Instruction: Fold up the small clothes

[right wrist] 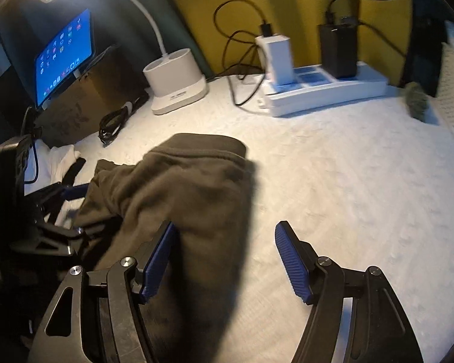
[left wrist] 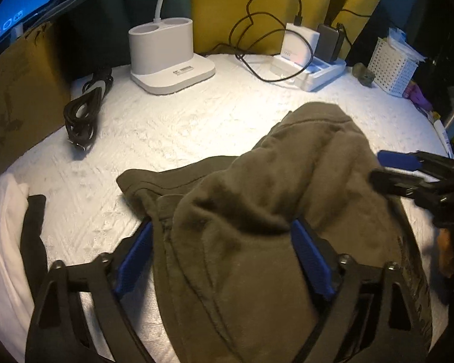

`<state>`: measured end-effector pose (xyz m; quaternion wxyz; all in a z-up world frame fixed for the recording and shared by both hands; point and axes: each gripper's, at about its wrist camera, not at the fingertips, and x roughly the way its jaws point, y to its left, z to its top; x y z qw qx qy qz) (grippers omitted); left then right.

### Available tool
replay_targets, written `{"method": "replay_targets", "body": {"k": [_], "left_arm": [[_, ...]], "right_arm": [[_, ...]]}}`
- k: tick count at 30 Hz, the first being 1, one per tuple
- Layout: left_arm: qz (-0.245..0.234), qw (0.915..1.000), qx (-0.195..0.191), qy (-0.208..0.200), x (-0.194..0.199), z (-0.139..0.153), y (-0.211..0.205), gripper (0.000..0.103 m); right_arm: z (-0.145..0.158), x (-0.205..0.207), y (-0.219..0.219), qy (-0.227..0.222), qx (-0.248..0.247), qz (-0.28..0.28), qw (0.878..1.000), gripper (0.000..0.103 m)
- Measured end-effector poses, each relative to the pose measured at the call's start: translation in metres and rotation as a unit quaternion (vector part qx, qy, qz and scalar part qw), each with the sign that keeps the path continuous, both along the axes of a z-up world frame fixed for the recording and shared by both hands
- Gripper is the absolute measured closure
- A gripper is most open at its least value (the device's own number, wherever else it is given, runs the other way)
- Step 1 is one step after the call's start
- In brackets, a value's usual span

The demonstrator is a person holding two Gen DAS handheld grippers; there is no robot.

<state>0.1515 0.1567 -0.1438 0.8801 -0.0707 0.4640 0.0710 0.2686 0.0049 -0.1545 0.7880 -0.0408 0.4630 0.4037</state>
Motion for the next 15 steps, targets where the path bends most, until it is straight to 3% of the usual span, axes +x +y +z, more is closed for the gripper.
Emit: {"method": "replay_targets", "body": {"k": [6,8,10,14,15], "left_arm": [[-0.009,0.9997,0.0,-0.025,-0.004,0.003,-0.013,0.056],[-0.008,0.9994,0.0,-0.032,-0.005,0.003,-0.015,0.06],[-0.009,0.9993,-0.004,-0.037,-0.005,0.003,-0.016,0.065],[-0.012,0.999,-0.004,-0.043,-0.007,0.005,-0.018,0.072],[-0.013,0.999,-0.004,-0.043,-0.007,0.005,-0.019,0.074]], "right_arm": [[-0.006,-0.006,0.024,-0.011,0.009,0.016,1.0,0.031],[-0.006,-0.012,0.03,-0.026,0.007,0.023,0.999,0.032],[-0.006,-0.016,0.033,-0.028,0.009,0.038,0.999,0.042],[-0.006,-0.02,0.033,-0.02,0.011,0.044,0.999,0.075],[-0.005,-0.021,0.032,-0.018,0.013,0.043,0.999,0.079]]}}
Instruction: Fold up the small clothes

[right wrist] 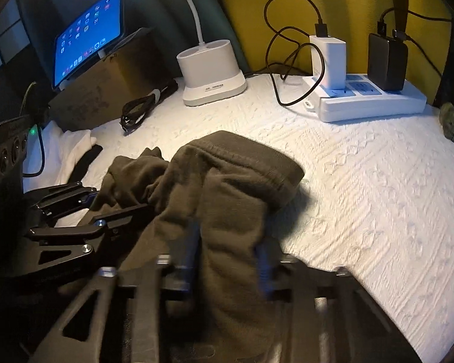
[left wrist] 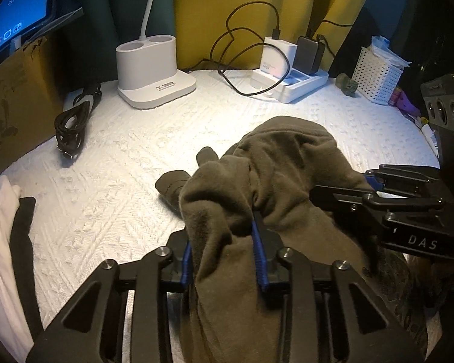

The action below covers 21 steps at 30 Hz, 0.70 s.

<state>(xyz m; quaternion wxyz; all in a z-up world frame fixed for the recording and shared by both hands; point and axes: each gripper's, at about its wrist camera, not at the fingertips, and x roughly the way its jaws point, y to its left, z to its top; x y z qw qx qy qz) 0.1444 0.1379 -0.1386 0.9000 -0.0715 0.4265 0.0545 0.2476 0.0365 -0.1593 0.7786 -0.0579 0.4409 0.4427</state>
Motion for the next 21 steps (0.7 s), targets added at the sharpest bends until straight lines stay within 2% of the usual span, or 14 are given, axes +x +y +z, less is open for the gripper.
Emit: {"method": "replay_targets", "body": {"k": [3,10,21], "left_arm": [[-0.002,1.0,-0.003,-0.006,-0.003,0.004,-0.001,0.076],[0.002,0.9994,-0.014,-0.032,-0.019,0.019,-0.006,0.078],[-0.01,0.9943,-0.007,-0.106,-0.052,0.072,-0.024,0.079]], "right_arm": [[0.005,-0.006,-0.004,-0.005,0.008,-0.003,1.0,0.084],[0.033,-0.03,-0.015,-0.043,0.021,-0.003,0.999,0.085],[0.091,-0.072,-0.038,-0.116,0.047,-0.016,0.992,0.085]]}}
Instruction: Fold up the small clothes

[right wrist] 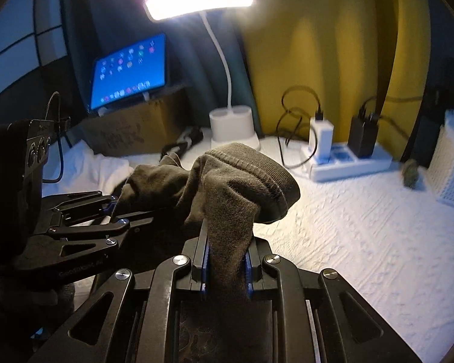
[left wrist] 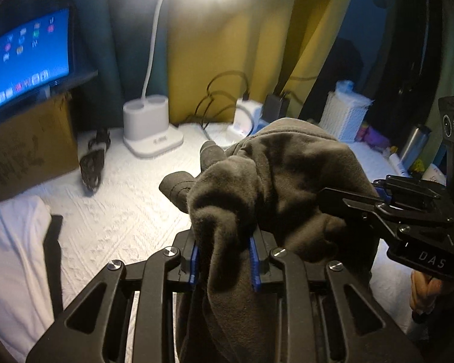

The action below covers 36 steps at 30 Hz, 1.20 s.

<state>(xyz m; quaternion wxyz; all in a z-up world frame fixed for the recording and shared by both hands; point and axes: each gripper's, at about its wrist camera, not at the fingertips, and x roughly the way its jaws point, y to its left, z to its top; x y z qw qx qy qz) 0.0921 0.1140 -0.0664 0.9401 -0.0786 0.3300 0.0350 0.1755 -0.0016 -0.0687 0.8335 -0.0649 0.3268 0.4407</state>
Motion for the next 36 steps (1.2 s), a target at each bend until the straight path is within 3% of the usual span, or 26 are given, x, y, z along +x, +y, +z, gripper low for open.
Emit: {"method": "replay_targets", "body": {"k": [20,30,36], "left_arm": [[-0.022,0.9929,0.017,-0.116,-0.083,0.08,-0.036,0.079],[-0.015,0.9824,0.032,-0.183,-0.134,0.121,-0.058,0.079],[-0.002,0.9765,0.033,-0.213,-0.157,0.133,-0.051,0.079]], "right_arm": [[0.089,-0.094,-0.052,-0.117,0.062,-0.016,0.991,0.086],[0.134,-0.149,-0.077,-0.179,0.096,-0.007,0.979,0.086],[0.156,-0.181,-0.076,-0.221,0.105,0.007,0.969,0.086]]}}
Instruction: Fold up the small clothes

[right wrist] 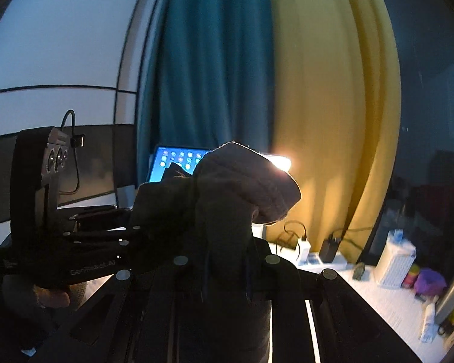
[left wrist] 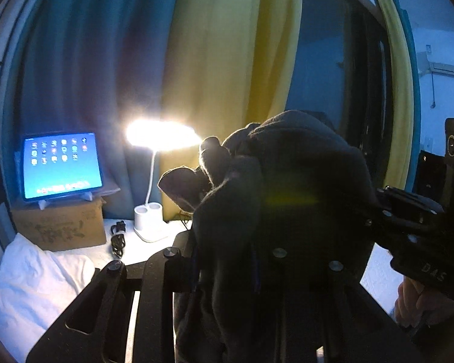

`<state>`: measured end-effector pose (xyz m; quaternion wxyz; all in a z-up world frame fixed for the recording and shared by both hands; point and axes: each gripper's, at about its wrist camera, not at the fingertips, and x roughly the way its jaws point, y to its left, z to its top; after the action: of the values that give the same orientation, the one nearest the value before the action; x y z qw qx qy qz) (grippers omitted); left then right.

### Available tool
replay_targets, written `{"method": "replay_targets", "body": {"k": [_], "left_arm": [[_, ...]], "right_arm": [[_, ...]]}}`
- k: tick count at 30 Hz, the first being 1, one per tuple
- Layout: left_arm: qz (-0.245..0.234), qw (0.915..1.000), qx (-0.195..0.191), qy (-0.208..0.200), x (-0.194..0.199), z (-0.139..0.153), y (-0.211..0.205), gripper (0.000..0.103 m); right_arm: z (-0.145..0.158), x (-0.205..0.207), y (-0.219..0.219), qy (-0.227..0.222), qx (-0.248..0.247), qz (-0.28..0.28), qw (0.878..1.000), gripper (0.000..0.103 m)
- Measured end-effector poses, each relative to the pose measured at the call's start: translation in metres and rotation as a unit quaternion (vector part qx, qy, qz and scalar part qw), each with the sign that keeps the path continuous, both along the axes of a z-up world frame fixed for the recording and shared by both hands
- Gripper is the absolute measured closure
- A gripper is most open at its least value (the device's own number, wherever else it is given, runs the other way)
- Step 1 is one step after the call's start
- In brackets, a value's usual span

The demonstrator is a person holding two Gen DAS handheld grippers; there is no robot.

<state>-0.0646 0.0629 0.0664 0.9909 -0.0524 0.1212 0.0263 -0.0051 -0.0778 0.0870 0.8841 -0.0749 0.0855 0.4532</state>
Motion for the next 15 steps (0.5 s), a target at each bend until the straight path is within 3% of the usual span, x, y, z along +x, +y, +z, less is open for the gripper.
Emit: {"method": "replay_targets", "body": {"k": [15], "left_arm": [[0.054,0.9968,0.018,-0.056,-0.066,0.03,0.028,0.08]], "right_arm": [[0.039,-0.064,0.029,-0.059,0.023,0.056,0.996,0.086]]}}
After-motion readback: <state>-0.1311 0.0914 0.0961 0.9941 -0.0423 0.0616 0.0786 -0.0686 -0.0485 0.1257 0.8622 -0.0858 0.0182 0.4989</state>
